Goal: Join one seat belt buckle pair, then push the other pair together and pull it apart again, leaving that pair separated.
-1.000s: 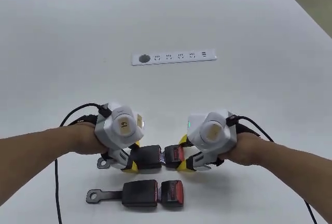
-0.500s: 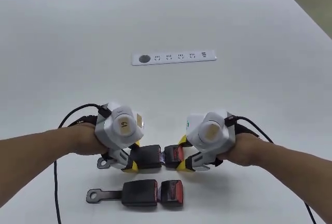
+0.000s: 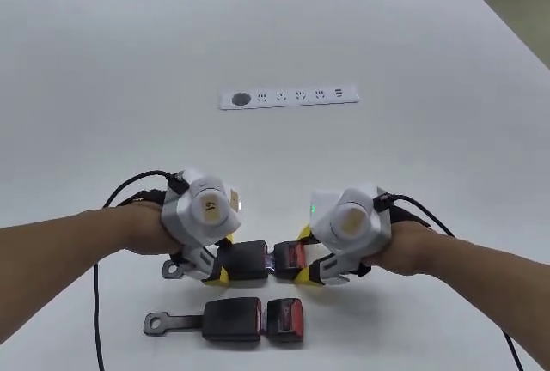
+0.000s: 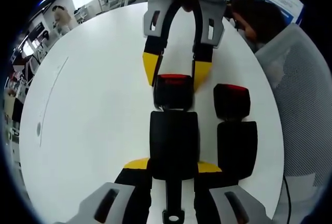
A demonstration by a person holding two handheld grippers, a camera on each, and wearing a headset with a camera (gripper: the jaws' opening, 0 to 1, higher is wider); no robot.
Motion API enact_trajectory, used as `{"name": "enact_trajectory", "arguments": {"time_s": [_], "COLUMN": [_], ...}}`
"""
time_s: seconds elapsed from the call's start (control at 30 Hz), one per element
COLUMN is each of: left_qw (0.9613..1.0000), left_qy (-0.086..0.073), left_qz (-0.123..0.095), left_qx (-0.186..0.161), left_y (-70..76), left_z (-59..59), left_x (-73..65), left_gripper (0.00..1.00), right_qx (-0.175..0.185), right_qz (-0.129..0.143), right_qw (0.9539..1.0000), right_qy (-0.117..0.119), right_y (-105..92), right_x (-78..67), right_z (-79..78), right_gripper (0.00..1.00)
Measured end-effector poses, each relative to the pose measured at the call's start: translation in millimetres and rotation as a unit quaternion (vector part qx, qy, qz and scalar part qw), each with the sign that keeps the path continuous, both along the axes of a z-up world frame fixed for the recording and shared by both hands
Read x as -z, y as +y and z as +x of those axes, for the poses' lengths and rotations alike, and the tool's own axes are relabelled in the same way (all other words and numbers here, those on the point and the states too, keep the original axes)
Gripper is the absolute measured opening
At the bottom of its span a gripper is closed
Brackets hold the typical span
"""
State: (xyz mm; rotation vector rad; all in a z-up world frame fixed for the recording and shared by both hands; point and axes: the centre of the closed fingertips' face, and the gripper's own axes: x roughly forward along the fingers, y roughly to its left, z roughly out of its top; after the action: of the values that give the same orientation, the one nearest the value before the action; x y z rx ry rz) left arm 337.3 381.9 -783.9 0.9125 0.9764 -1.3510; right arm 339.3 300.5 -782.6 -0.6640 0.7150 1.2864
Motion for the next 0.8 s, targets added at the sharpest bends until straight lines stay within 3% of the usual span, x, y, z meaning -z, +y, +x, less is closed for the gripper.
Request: {"name": "enact_trajectory", "arguments": {"time_s": [0.8], "left_qw": [0.9999], "left_qy": [-0.003], "left_qz": [0.006], "left_qx": [0.009], "left_y": [0.4], "left_z": [-0.2], "left_x": [-0.1], "left_gripper": [0.32], "right_qx": [-0.014], "right_qz": [-0.002], "right_qw": [0.9999], "right_qy": [-0.009], "right_y": [-13.9], "right_x": [-2.0], "right_z": [0.9], "right_gripper": [0.29]}}
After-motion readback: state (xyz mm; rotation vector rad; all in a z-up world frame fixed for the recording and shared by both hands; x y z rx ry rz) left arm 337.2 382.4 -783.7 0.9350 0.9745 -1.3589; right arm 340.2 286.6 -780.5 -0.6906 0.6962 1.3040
